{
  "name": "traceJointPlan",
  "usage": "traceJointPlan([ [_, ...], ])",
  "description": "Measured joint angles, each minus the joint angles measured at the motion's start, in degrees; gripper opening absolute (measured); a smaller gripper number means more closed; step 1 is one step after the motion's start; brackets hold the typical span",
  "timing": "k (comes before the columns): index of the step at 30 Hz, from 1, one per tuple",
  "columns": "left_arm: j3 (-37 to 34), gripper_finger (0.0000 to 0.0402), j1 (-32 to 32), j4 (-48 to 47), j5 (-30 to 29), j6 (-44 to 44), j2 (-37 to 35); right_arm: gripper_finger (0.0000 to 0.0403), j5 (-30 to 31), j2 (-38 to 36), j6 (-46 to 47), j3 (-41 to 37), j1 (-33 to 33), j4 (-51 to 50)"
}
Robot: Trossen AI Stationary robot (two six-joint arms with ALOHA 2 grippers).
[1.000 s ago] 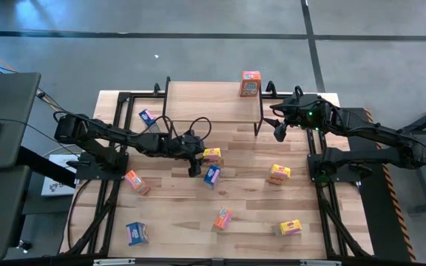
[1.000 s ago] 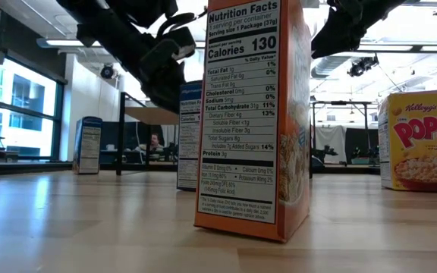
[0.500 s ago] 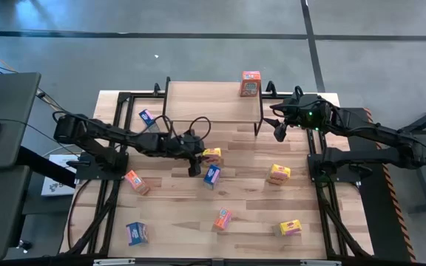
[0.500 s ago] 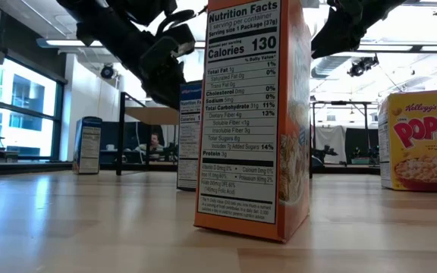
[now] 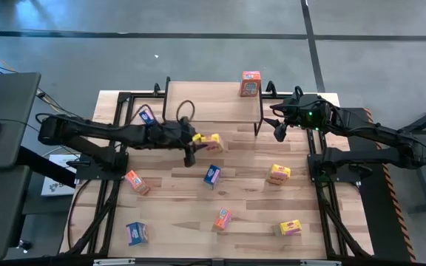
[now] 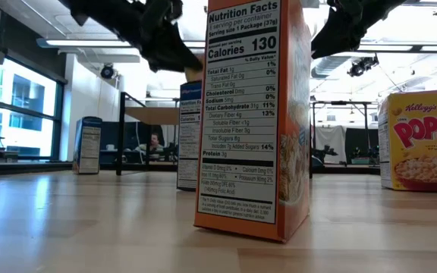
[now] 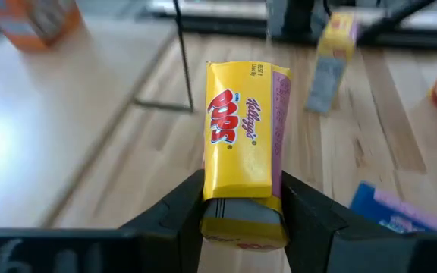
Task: Stack cereal on shelf
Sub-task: Put the top left yellow cereal box on the shelf
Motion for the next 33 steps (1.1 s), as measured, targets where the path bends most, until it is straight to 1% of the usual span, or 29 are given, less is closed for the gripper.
traceJointPlan([
  [4, 0.0, 0.0131, 1.6, 0.1, 0.0, 2.9, -4.0, 0.0257, 0.0, 0.0, 0.0, 0.0, 0.0, 0.0],
  [9, 0.1, 0.0131, 5.1, 2.9, 0.0, 6.7, -8.2, 0.0257, 0.0, 0.0, 0.0, 0.0, 0.0, 0.0],
  [12, 2.0, 0.0131, 7.6, 2.7, 0.0, 8.4, -9.6, 0.0257, 0.0, 0.0, 0.0, 0.0, 0.0, 0.0],
  [14, 4.2, 0.0131, 9.3, 0.7, 0.2, 10.2, -9.8, 0.0257, 0.0, 0.0, 0.0, 0.0, 0.0, 0.0],
  [19, 10.4, 0.0131, 13.8, -4.1, 1.1, 14.4, -8.8, 0.0257, 0.0, 0.0, 0.0, 0.0, 0.0, -0.1],
  [26, 17.6, 0.0131, 21.7, -9.4, 7.4, 17.5, -5.4, 0.0257, 0.0, 0.0, 0.0, 0.0, 0.0, -0.1],
  [33, 21.9, 0.0131, 27.3, -10.1, 12.1, 20.6, 0.4, 0.0257, 0.0, 0.0, 0.0, 0.0, 0.0, -0.2],
])
